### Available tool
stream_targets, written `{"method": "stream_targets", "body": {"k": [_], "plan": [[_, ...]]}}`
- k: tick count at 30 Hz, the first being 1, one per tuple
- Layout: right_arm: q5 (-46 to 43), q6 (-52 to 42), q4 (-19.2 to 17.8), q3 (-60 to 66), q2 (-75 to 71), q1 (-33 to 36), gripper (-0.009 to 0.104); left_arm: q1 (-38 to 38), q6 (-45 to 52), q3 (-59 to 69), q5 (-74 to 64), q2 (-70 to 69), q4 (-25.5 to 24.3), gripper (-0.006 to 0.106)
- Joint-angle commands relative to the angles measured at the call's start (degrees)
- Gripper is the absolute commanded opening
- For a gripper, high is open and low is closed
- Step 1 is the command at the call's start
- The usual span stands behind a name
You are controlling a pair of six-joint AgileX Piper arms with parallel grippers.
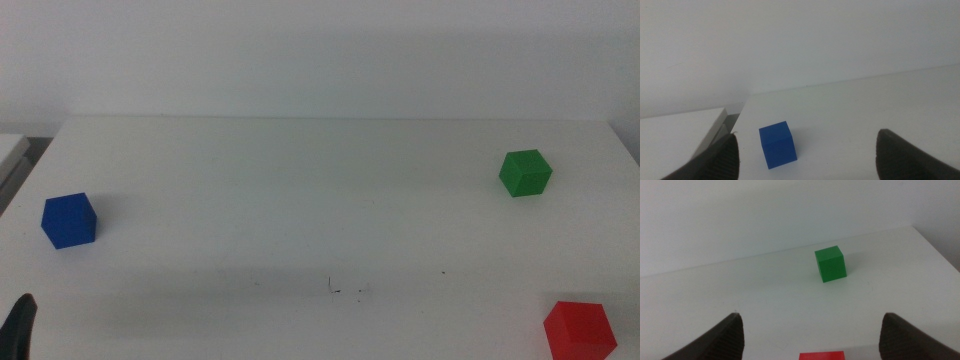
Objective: Stack red cubes first, then green, then blue cubes in a specific spot.
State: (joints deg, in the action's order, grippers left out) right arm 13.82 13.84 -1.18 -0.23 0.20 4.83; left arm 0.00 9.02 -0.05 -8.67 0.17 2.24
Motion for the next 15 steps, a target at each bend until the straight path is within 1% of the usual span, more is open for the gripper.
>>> {"method": "stream_targets", "body": {"k": [1, 4, 6, 8, 9, 11, 13, 15], "plan": [[-1.3, 0.2, 0.1, 0.2, -0.2, -0.3, 0.09, 0.0, 0.1, 0.0, 0.7, -0.2, 0.1, 0.094], [-1.4, 0.2, 0.1, -3.4, 1.5, -0.3, 0.09, 0.0, 0.1, 0.0, 0.7, -0.2, 0.1, 0.094], [1.3, 0.8, 1.2, -7.5, 5.1, -0.3, 0.09, 0.0, 0.1, 0.0, 0.7, -0.2, 0.1, 0.094], [8.0, 0.9, 1.8, -13.8, 9.5, -0.3, 0.09, 0.0, 0.1, 0.0, 0.7, -0.2, 0.1, 0.094], [12.7, 0.9, 2.8, -17.4, 12.2, -0.3, 0.09, 0.0, 0.1, 0.0, 0.7, -0.2, 0.1, 0.094], [22.0, 0.9, 3.4, -23.7, 17.1, -0.3, 0.09, 0.0, 0.1, 0.0, 0.7, -0.2, 0.1, 0.094], [30.3, 0.1, 3.1, -29.9, 21.2, -0.3, 0.09, 0.0, 0.1, 0.0, 0.7, -0.2, 0.1, 0.094], [34.9, -0.7, 2.8, -34.0, 23.7, -0.3, 0.09, 0.0, 0.1, 0.0, 0.7, -0.2, 0.1, 0.094]]}}
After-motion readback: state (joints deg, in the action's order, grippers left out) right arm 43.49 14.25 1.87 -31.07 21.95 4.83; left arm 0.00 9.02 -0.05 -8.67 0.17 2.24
